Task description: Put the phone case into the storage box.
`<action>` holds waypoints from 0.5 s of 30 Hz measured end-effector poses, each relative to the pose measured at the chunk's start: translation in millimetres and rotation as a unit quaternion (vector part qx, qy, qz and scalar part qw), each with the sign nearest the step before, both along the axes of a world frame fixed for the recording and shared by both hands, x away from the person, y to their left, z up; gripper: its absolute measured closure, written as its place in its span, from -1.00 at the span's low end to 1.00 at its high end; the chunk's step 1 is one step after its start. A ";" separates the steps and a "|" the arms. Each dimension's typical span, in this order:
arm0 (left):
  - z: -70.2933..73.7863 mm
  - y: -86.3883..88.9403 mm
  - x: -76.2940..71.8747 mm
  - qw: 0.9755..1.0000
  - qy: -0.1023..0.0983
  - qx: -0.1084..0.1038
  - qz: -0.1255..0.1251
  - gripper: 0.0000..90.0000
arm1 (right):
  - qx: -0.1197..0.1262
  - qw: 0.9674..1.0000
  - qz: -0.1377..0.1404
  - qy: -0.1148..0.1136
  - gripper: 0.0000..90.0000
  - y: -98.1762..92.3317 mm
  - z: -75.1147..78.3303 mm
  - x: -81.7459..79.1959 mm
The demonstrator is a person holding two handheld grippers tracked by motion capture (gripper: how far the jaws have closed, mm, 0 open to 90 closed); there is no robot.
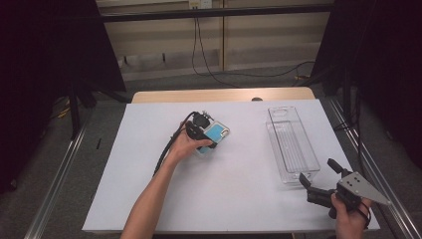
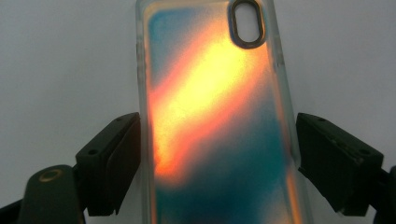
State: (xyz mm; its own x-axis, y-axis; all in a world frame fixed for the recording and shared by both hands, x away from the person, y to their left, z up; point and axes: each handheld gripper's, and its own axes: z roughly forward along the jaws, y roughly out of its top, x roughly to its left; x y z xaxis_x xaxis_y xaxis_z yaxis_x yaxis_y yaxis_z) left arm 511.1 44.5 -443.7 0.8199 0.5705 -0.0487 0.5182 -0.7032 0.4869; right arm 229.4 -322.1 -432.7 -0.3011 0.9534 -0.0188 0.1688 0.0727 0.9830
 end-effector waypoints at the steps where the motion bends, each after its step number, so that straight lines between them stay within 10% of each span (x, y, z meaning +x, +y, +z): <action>1: 0.0 0.9 0.1 1.000 0.002 -0.003 0.001 -0.62 | 0.000 1.000 0.000 0.000 -1.00 0.0 0.0 0.0; 15: 13.8 13.1 -5.9 0.999 -0.026 -0.022 0.018 -0.62 | 0.003 1.000 -0.001 0.001 -1.00 -0.1 -0.4 0.5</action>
State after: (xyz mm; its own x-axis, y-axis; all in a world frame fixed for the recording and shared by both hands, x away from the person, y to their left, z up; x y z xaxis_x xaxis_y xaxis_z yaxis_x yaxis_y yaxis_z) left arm 505.2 57.7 -429.9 0.8006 0.5983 -0.0334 0.5167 -0.6610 0.5441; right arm 229.9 -322.2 -433.1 -0.2984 0.9544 -0.0120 0.1717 0.0661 0.9829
